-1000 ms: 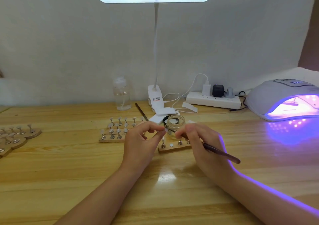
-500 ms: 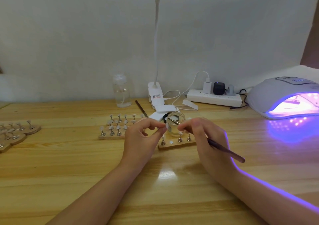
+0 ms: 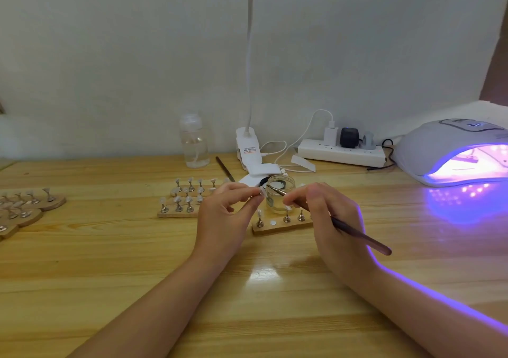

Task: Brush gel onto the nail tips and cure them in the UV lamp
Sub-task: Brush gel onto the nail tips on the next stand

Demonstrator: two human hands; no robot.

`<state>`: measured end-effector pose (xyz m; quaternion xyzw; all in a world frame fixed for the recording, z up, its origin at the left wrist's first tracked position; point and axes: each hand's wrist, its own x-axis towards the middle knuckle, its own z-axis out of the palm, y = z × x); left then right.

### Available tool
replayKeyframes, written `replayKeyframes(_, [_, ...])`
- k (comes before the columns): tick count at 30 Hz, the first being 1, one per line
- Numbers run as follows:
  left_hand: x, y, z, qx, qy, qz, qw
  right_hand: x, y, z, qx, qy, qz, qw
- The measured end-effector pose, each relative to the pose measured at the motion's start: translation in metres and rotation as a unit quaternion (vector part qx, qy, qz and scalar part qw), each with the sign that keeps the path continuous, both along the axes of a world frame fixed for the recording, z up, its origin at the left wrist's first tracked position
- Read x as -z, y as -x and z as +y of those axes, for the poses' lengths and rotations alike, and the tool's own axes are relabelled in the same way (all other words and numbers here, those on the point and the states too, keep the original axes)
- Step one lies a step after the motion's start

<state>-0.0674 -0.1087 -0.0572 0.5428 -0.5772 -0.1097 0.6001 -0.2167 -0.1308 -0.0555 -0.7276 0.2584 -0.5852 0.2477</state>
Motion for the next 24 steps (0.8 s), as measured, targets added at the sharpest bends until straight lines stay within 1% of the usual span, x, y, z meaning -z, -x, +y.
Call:
replayKeyframes(2, [0.0005, 0.0002, 0.0007, 0.005, 0.003, 0.003, 1.0, 0.0, -0.0004, -0.0003, 0.01, 0.009, 0.018, 1.0])
replayKeyframes(4, [0.0013, -0.0001, 0.0009, 0.007, 0.008, 0.007, 1.0, 0.0007, -0.0004, 0.0004, 0.001, -0.001, 0.032, 0.999])
replayKeyframes(7, [0.0024, -0.0009, -0.0007, 0.006, 0.012, 0.011, 1.0, 0.001, 0.0003, 0.0017, -0.048, -0.04, -0.021, 0.998])
replayKeyframes(9, [0.0026, -0.0013, -0.0012, 0.007, 0.014, 0.009, 1.0, 0.0007, 0.0007, 0.0009, -0.034, -0.017, -0.024, 0.999])
replayKeyframes(11, [0.0026, -0.0015, -0.001, 0.009, 0.016, 0.004, 1.0, 0.0004, 0.0004, -0.0002, -0.008, 0.007, 0.005, 1.0])
replayKeyframes(12, [0.0026, -0.0016, -0.001, 0.009, 0.017, 0.001, 1.0, 0.0005, 0.0002, -0.0002, -0.006, 0.003, 0.013, 1.0])
replayKeyframes(13, [0.0026, -0.0017, -0.0008, 0.01, 0.019, -0.001, 1.0, 0.0008, 0.0, 0.0003, -0.016, -0.01, 0.01, 1.0])
replayKeyframes(15, [0.0024, -0.0017, -0.0008, 0.01, 0.021, 0.002, 1.0, 0.0014, -0.0003, 0.0021, -0.046, -0.037, -0.025, 0.998])
replayKeyframes(17, [0.0024, -0.0013, -0.0012, 0.01, 0.021, 0.007, 1.0, 0.0009, 0.001, 0.0023, -0.049, -0.034, -0.047, 0.997])
replayKeyframes(20, [0.002, -0.0011, -0.001, 0.012, 0.017, 0.01, 1.0, -0.0009, 0.0012, 0.0004, -0.014, -0.002, -0.011, 1.0])
replayKeyframes(22, [0.002, -0.0014, -0.0011, 0.013, 0.014, 0.007, 1.0, -0.0008, 0.0005, 0.0013, -0.025, -0.012, 0.0, 1.0])
replayKeyframes(24, [0.0021, -0.0015, -0.001, 0.015, 0.013, 0.008, 1.0, 0.0002, 0.0003, 0.0033, -0.044, -0.018, -0.012, 0.999])
